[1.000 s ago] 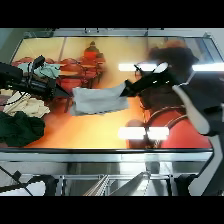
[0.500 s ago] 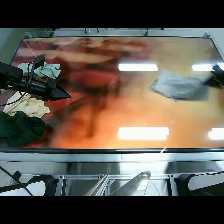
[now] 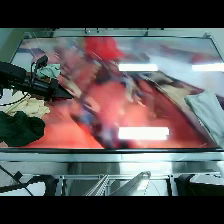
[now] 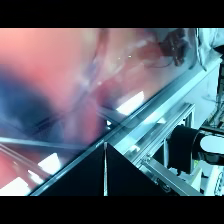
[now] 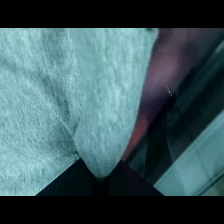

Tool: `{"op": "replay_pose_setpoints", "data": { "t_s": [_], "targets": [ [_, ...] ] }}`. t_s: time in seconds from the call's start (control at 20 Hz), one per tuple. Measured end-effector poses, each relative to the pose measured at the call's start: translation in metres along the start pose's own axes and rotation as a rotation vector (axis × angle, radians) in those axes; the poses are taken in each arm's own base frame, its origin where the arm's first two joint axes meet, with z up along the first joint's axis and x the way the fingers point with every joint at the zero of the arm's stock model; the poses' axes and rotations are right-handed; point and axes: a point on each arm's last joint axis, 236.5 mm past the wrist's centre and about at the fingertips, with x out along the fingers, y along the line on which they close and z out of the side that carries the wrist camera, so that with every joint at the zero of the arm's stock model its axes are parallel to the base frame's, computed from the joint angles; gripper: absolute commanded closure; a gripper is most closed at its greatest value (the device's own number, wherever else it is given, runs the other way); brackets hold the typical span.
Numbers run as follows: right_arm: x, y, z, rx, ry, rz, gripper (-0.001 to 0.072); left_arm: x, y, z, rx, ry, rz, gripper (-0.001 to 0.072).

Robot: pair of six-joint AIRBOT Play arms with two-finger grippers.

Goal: Fold the shirts.

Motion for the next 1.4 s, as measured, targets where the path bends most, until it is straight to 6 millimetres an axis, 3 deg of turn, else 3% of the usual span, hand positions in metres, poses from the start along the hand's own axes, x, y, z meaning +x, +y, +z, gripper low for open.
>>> {"op": "replay_pose_setpoints", "data": {
  "t_s": [0.15,0.4,0.45,0.5,0.55,0.85,0.9,0.95,1.0,1.05,1.2,1.3,1.4],
  "targets": [
    [0.003,-0.024,-0.009,0.068,-0.046,0.001,0.0699,0.006,-0.005,-0.002,0.014,0.016,-0.002,0.0687],
    [-0.025,-0.034,-0.011,0.098,-0.152,0.004,0.0687,0.011,-0.009,-0.004,0.027,0.027,-0.004,0.0688],
    [-0.029,-0.035,-0.011,0.101,-0.164,0.000,0.0579,0.011,-0.009,-0.004,0.029,0.029,-0.004,0.0687],
    [-0.032,-0.037,-0.013,0.107,-0.166,-0.005,0.0250,0.011,-0.010,-0.005,0.033,0.031,-0.005,0.0687],
    [-0.033,-0.039,-0.018,0.113,-0.153,-0.012,0.0192,0.011,-0.010,-0.005,0.034,0.033,-0.006,0.0687],
    [-0.037,-0.040,-0.051,0.126,-0.039,-0.025,0.0197,0.011,-0.012,-0.011,0.041,0.056,-0.014,0.0687],
    [-0.038,-0.035,-0.057,0.128,-0.015,-0.009,0.0274,0.011,-0.012,-0.010,0.042,0.056,-0.014,0.0687],
    [-0.039,-0.022,-0.063,0.122,0.007,0.031,0.0582,0.011,-0.013,-0.010,0.044,0.054,-0.013,0.0688],
    [-0.041,-0.001,-0.069,0.095,0.027,0.099,0.0695,0.009,-0.013,-0.007,0.052,0.045,-0.011,0.0689],
    [-0.045,0.028,-0.075,0.051,0.041,0.185,0.0695,0.007,-0.016,-0.004,0.062,0.035,-0.007,0.0689],
    [-0.076,0.150,-0.117,-0.192,0.091,0.540,0.0696,-0.004,-0.028,0.005,0.111,-0.007,0.006,0.0689],
    [-0.105,0.220,-0.169,-0.402,0.131,0.741,0.0696,-0.013,-0.040,0.002,0.153,-0.034,0.015,0.0689],
    [-0.130,0.268,-0.234,-0.650,0.152,0.884,0.0696,-0.017,-0.049,-0.013,0.171,-0.046,0.020,0.0689]
  ]
}}
